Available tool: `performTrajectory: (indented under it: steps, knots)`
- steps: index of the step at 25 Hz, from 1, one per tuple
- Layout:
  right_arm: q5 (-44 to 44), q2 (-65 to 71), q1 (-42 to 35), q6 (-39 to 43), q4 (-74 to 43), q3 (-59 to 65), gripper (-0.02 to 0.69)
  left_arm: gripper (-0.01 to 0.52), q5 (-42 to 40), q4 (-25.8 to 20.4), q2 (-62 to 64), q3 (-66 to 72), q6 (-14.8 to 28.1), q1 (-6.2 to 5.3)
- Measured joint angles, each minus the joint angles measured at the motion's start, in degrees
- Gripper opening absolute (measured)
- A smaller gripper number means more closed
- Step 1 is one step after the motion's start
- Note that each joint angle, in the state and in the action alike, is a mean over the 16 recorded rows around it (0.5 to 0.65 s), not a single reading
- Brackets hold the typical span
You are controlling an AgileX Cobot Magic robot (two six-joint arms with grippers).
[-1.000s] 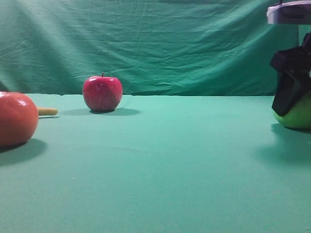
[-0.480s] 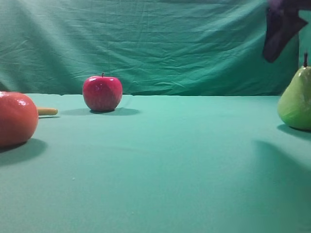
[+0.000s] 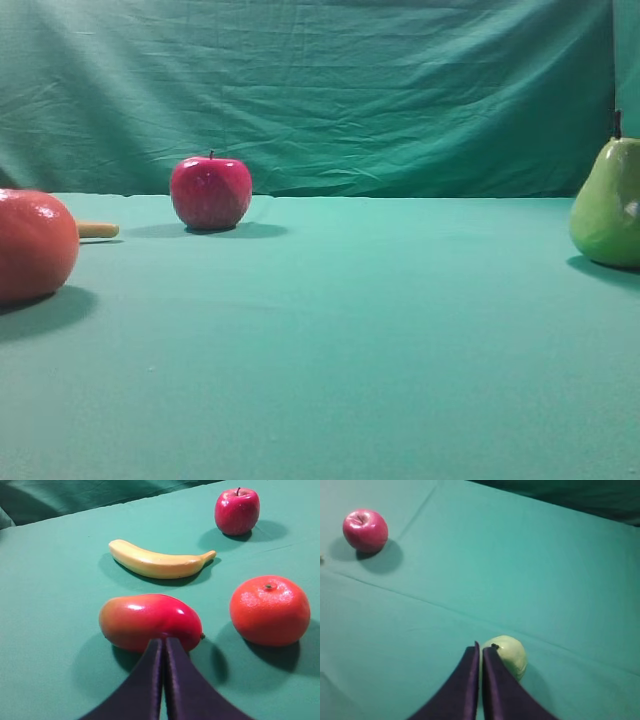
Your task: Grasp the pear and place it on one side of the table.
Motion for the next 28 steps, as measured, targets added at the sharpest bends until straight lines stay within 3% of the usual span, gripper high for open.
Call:
performTrajectory:
  steps: [12, 28]
  knots:
    - [-2.96, -16.55, -0.01, -0.76, 5.18, 8.90, 0.000, 0.000, 0.00, 0.00, 0.00, 0.00, 0.00, 0.00]
    - [-32.44, -36.40, -1.90, -2.86, 5.70, 42.76, 0.000, 0.000, 0.00, 0.00, 0.00, 0.00, 0.00, 0.00]
